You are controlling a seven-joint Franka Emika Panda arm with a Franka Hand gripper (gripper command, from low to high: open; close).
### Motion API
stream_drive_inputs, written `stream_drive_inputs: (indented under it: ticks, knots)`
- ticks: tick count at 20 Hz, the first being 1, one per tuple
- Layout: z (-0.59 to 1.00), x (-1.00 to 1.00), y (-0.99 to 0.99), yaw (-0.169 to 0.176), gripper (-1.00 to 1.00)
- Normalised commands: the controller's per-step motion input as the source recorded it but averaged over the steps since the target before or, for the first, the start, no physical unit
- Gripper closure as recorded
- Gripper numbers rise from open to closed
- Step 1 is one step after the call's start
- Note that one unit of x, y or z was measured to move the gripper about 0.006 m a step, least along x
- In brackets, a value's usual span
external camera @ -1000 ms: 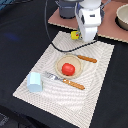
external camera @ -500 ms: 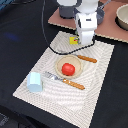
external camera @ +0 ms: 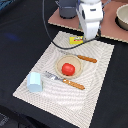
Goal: Interact with the objects in diverse but meaningful ways.
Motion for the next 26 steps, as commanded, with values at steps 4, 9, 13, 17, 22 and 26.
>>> stream_drive_inputs:
  ticks: [4, 9, 13, 17, 22, 26]
  knots:
    - [0.20, 0.27, -0.74, -0.044, -1.00]
    - [0.21, 0.43, -0.77, -0.040, -1.00]
    - [0.16, 0.38, -0.75, -0.056, -1.00]
    - [0.12, 0.33, -0.65, -0.097, -1.00]
    - [0.04, 0.33, -0.61, -0.117, -1.00]
    - [0.00, 0.32, -0.53, -0.149, -1.00]
